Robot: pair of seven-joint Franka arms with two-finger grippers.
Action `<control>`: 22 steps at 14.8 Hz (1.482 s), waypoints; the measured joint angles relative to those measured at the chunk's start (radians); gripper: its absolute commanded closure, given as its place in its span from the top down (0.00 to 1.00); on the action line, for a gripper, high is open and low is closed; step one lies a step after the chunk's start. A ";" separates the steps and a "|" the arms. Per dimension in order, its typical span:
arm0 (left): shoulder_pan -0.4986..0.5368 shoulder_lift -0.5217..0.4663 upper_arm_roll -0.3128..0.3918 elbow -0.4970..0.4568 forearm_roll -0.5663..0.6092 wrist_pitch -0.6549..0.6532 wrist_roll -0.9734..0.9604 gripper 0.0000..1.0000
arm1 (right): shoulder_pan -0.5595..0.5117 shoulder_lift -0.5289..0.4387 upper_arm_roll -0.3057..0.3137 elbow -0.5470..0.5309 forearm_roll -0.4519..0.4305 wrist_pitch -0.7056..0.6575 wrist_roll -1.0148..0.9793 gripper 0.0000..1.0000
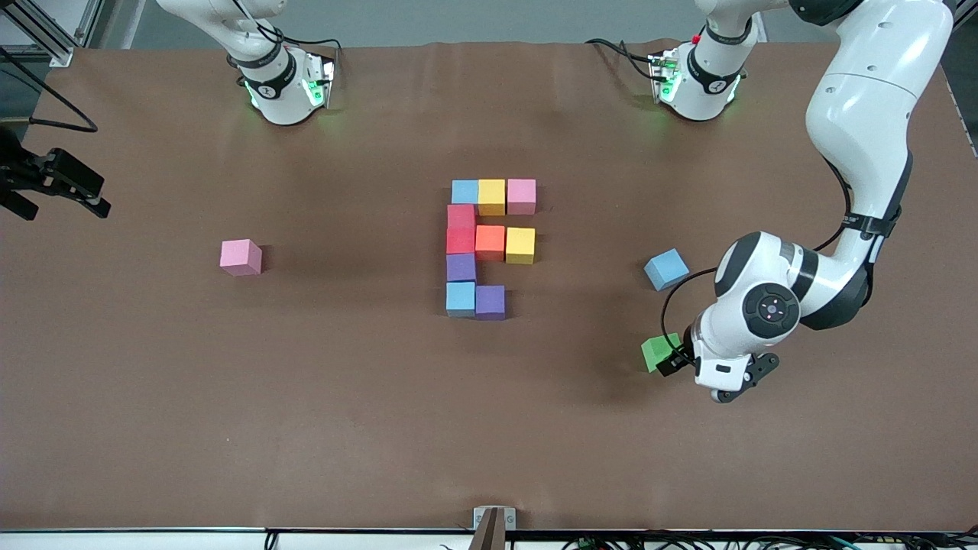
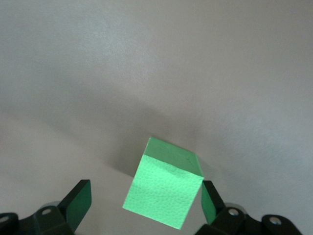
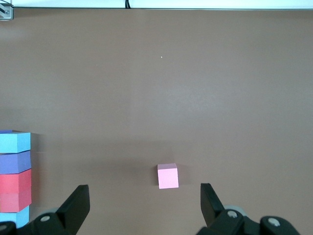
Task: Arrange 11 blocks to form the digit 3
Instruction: 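Grasp the green cube with the left gripper, then carry the green cube with the left gripper toward the purple cube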
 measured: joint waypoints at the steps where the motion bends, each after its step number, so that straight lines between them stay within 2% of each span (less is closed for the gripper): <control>1: 0.004 0.009 0.000 0.001 -0.015 0.000 0.033 0.99 | 0.000 0.000 0.000 0.000 0.000 0.000 0.000 1.00; 6: 0.005 0.050 0.000 0.021 -0.075 0.002 0.130 1.00 | 0.000 0.000 -0.005 0.001 0.000 -0.001 0.001 1.00; 11: 0.003 0.089 -0.002 0.047 -0.087 0.016 0.137 0.98 | -0.004 0.000 -0.010 0.019 0.000 -0.014 0.001 1.00; 12: 0.002 0.099 -0.002 0.055 -0.087 0.018 0.138 0.92 | -0.006 0.000 -0.011 0.026 0.000 -0.029 0.001 1.00; 13: 0.001 0.109 -0.003 0.061 -0.087 0.020 0.142 0.79 | -0.007 0.000 -0.012 0.031 0.000 -0.045 0.001 1.00; 15: 0.000 0.129 -0.003 0.066 -0.087 0.035 0.144 0.42 | -0.009 0.000 -0.013 0.034 0.000 -0.060 0.001 1.00; 16: -0.001 0.136 -0.003 0.067 -0.087 0.041 0.144 0.28 | -0.009 0.000 -0.014 0.034 0.000 -0.063 0.001 1.00; 17: -0.001 0.139 -0.003 0.069 -0.089 0.043 0.140 0.21 | -0.009 0.000 -0.015 0.034 0.000 -0.070 0.001 1.00; 19: -0.001 0.138 -0.009 0.081 -0.110 0.043 0.090 0.16 | -0.009 0.000 -0.015 0.034 0.000 -0.088 0.001 1.00; 22: -0.018 0.134 -0.024 0.096 -0.138 0.042 -0.059 0.15 | -0.009 0.000 -0.015 0.034 0.000 -0.093 0.001 1.00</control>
